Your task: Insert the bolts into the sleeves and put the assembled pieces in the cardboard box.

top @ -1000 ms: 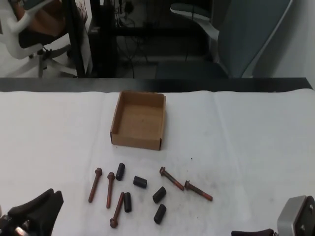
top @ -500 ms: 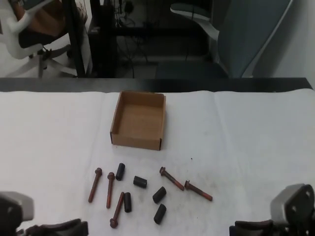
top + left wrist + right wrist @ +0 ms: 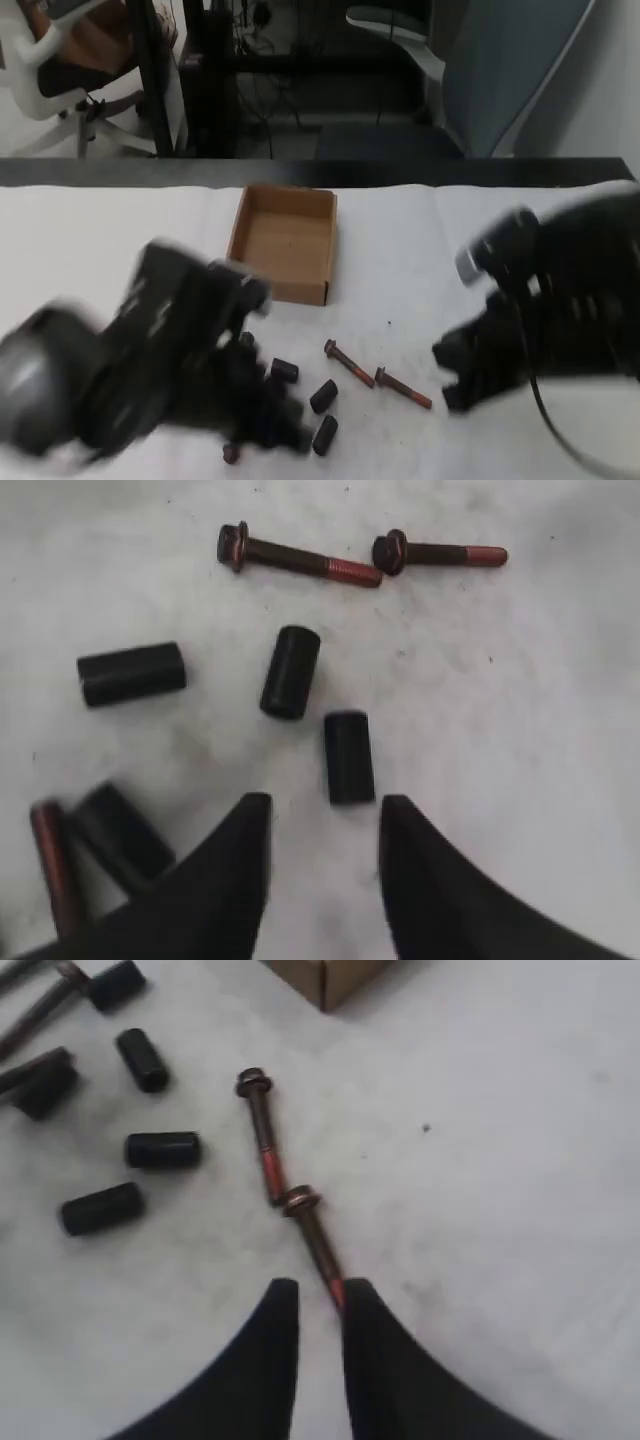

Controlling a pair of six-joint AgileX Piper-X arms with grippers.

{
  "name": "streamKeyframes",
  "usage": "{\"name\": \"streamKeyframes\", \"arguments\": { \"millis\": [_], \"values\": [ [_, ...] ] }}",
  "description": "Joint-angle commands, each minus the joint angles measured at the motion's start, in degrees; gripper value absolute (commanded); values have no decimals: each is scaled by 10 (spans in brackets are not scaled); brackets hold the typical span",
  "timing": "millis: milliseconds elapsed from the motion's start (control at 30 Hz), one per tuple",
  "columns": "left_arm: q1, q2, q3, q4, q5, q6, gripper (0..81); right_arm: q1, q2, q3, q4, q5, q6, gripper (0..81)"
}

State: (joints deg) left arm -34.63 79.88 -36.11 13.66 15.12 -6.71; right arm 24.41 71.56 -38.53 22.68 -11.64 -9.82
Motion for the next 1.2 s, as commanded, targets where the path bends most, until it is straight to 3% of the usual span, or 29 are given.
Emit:
{"name": "streamKeyframes", "arguments": {
  "millis": [0, 267, 433, 767, 833, 933, 967, 1067, 1167],
  "values": [
    [-2, 69, -84, 42, -7, 19, 508, -32, 73, -85, 91, -20, -86, 162],
    [-13, 170, -239, 231, -50, 56, 533, -37, 239, -229, 213, -45, -138, 162],
    [-26, 195, -249, 279, -50, 56, 421, -27, 274, -233, 213, -45, -165, 162],
    [-60, 202, -248, 276, -80, 72, 419, 25, 303, -233, 165, -45, -176, 165],
    [-60, 202, -248, 276, -79, 72, 419, 32, 304, -234, 161, -45, -176, 239],
    [-60, 214, -248, 269, -80, 85, 419, 40, 304, -234, 146, -4, -176, 477],
    [-60, 219, -248, 265, -79, 85, 419, 41, 304, -234, 136, 17, -176, 511],
    [-62, 240, -248, 256, -54, 84, 419, 41, 304, -234, 120, 22, -176, 487],
    [-70, 256, -248, 257, -42, 76, 419, 41, 305, -234, 126, 22, -181, 358]
  ]
}}
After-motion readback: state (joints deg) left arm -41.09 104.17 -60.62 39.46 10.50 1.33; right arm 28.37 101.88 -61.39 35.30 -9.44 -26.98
